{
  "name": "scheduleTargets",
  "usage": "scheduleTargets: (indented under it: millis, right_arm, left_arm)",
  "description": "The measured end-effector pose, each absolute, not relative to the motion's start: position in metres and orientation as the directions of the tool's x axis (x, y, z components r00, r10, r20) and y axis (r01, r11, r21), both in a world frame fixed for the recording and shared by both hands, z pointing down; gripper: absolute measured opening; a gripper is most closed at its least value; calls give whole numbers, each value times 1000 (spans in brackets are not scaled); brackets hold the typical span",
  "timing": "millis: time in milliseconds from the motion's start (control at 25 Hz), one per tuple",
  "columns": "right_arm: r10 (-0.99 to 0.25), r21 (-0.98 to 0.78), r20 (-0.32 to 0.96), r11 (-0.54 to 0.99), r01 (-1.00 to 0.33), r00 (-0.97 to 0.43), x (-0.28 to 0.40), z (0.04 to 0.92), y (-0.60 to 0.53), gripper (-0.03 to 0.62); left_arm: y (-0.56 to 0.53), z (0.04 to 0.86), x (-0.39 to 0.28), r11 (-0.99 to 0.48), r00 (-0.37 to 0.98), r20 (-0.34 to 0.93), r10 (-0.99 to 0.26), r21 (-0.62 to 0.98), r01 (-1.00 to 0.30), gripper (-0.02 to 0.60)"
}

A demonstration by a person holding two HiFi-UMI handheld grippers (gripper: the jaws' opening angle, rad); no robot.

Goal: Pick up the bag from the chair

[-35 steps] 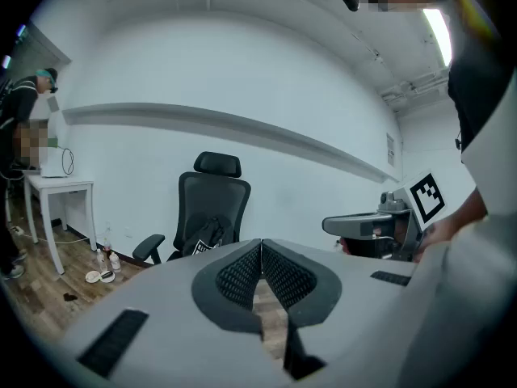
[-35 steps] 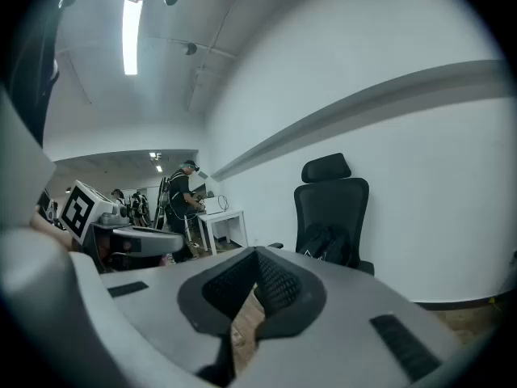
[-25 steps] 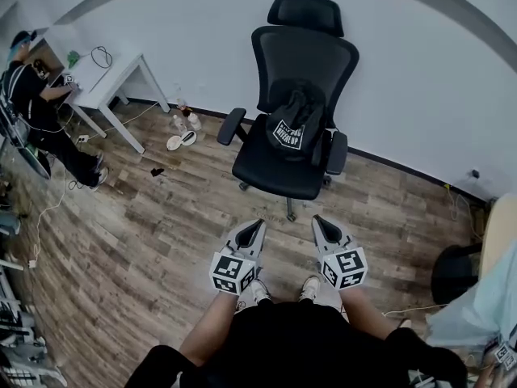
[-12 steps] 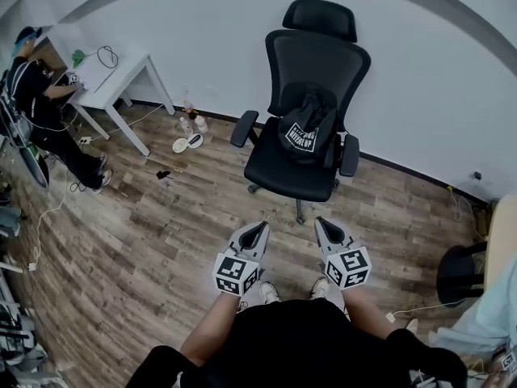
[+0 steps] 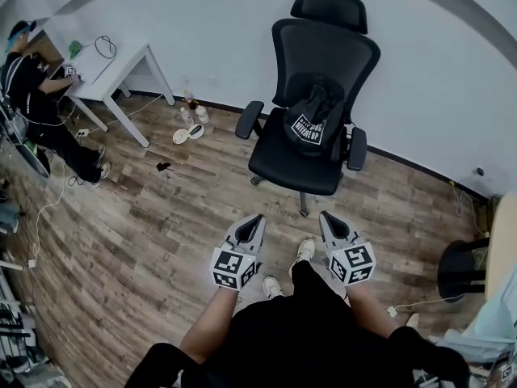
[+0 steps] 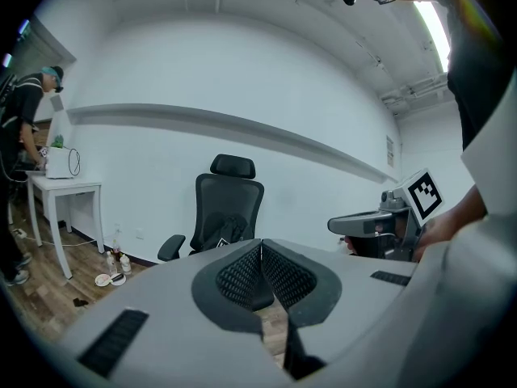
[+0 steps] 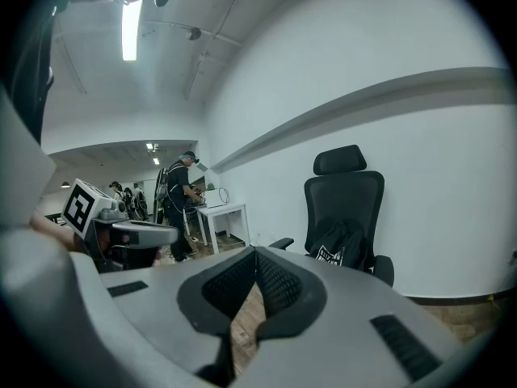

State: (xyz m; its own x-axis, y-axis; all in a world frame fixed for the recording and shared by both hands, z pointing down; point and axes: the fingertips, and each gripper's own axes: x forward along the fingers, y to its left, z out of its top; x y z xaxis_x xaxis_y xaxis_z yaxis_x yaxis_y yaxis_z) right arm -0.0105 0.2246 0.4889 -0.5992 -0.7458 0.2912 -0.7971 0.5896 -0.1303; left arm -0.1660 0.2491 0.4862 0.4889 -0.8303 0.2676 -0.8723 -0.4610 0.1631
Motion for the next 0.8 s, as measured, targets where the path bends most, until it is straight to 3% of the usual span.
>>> scheduleTargets:
  millis: [800]
  right_arm:
    - [-750,-207,299,552,-808,-590,22,514,54,21]
  left_arm:
    - [85,494,-109,-541,548,339,-765,125,-832,21]
